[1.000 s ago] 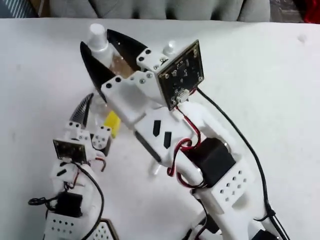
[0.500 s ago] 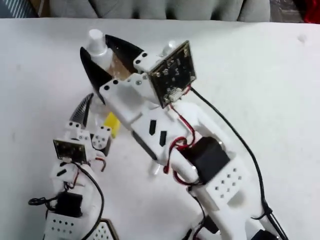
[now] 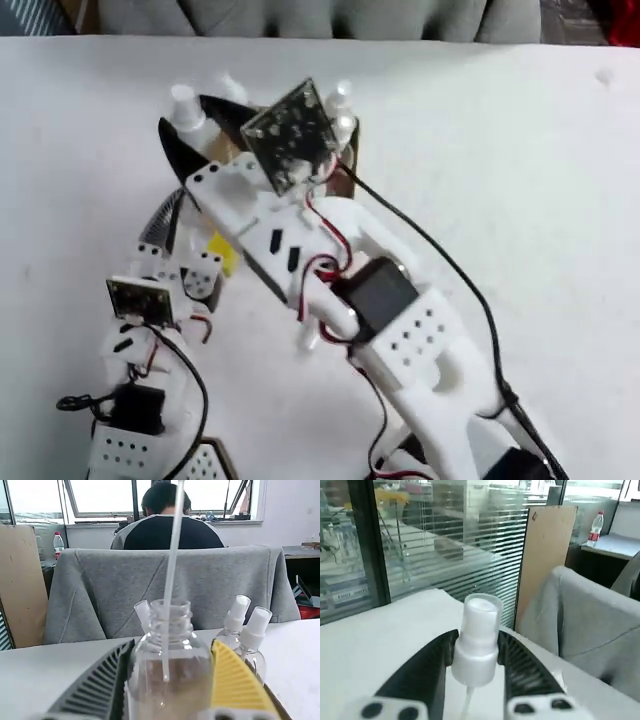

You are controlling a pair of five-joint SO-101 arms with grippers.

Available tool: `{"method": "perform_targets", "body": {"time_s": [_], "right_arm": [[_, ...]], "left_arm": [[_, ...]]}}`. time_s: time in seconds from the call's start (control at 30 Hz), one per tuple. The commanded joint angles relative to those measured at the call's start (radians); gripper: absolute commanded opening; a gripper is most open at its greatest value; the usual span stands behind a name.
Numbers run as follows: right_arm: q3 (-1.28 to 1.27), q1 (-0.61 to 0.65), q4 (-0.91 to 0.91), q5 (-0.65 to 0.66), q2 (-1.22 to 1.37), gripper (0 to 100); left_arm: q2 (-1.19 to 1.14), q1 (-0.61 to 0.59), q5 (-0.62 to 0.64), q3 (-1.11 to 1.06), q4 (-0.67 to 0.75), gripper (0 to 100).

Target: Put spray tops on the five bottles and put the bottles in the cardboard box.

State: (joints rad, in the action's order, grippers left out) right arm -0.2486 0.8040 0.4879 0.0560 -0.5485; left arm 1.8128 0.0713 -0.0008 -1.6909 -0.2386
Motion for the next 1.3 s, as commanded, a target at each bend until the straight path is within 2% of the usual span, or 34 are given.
{"method": "perform_targets", "body": {"time_s": [0.0, 0.23, 0.37, 0.53, 0.7, 0.87, 1.27], "right_arm": [[0.008, 0.001, 0.025, -0.009, 0.031, 1.5], [0.006, 0.004, 0.076, -0.012, 0.074, 1.5], [0.006, 0.021, 0.122, -0.103, 0.065, 1.5], [0.008, 0.036, 0.176, -0.110, 0.074, 2.1], [0.008, 0.036, 0.194, -0.107, 0.073, 13.8], [0.014, 0.038, 0.194, -0.106, 0.062, 9.4], [0.043, -0.013, 0.196, -0.104, -0.134, 8.7]], "left_arm": [[0.012, 0.010, 0.005, 0.009, 0.029, 2], [0.012, 0.008, 0.005, 0.008, 0.028, 2], [0.012, 0.007, 0.005, 0.000, 0.031, 2], [0.012, 0.007, 0.005, -0.002, 0.031, 2], [0.012, 0.007, 0.005, -0.002, 0.031, 2], [0.012, 0.007, 0.006, -0.002, 0.031, 2], [0.012, 0.007, 0.009, -0.002, 0.026, 2]]}}
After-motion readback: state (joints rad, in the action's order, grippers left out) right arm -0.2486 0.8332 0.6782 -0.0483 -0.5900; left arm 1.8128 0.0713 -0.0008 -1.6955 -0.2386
